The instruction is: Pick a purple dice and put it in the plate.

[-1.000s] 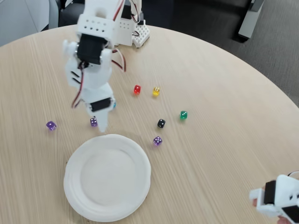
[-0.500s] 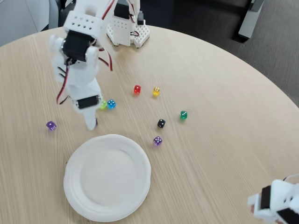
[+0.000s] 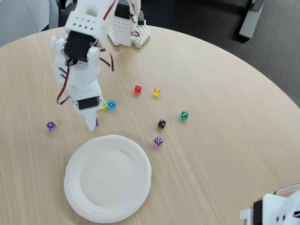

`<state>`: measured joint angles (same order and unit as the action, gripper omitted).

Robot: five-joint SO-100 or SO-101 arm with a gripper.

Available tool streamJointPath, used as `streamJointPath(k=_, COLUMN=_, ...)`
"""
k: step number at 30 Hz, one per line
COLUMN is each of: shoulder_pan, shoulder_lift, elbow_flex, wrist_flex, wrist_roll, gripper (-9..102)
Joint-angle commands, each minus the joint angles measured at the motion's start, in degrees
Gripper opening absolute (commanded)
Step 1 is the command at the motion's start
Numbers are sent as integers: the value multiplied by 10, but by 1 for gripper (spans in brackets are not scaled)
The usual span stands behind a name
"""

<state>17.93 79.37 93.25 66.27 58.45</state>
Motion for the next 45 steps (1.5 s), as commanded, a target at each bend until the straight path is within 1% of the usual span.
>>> streamJointPath(k=1, shoulder_pan=-7, shoulder_lift=4, elbow_flex=-11, wrist_flex=3, wrist_roll=2, gripper=18)
streamJointPath(k=8, shoulder_pan=-5, shoulder_lift=-36, elbow_flex=-11, wrist_flex=3, wrist_roll=3, gripper=18)
streamJointPath(k=20, shoulder_pan=-5, shoulder_lift=-38, elbow_flex=-11, wrist_flex=3, wrist_roll=2, gripper=17)
streamJointPath(k=27, shoulder_pan=-5, shoulder_lift=-38, elbow_flex=-11, wrist_flex=3, wrist_roll=-2, gripper=9)
streamJointPath(k=37, shoulder_pan=-5, shoulder_lift=-38, elbow_flex=-11, wrist_flex=3, wrist_roll=-6, gripper=8)
streamJointPath(k=39, shoulder_pan=-5, shoulder_lift=-38, elbow_flex=-11, wrist_flex=3, wrist_roll=-7, gripper=7)
streamJointPath(k=43, shoulder_pan=-5, shoulder_lift=-38, elbow_flex=-11, wrist_flex=3, wrist_roll=-7, gripper=0)
streamJointPath(k=45, shoulder_pan=-5, shoulder_lift=-38, elbow_flex=-11, wrist_flex=3, wrist_roll=-8, gripper=0)
